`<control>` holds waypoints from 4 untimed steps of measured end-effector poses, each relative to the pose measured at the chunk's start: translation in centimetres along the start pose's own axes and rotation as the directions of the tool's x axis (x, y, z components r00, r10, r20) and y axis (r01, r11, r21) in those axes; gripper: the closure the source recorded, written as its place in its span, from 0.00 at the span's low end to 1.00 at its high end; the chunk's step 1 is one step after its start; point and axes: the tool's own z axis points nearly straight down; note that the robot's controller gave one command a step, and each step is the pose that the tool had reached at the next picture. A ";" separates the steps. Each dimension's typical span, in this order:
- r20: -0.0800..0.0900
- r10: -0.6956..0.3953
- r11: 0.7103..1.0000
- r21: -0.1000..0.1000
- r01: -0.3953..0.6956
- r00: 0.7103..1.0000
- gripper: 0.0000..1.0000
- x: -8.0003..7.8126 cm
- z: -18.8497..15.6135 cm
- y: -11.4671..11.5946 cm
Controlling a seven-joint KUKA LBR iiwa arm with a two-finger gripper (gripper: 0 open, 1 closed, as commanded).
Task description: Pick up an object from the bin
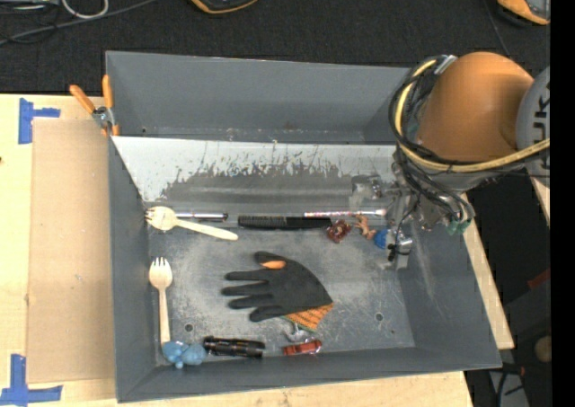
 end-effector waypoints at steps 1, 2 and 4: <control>0.006 0.108 0.994 0.000 -0.108 0.994 0.00 -2.5 8.8 0.1; -0.002 -0.055 0.998 -0.001 0.055 0.998 0.00 -0.9 9.3 6.1; -0.001 0.158 0.987 -0.001 -0.158 0.987 0.00 -2.1 13.3 10.8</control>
Offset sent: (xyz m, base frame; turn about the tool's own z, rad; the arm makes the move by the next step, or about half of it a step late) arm -0.0127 0.0768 -0.0887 -0.0815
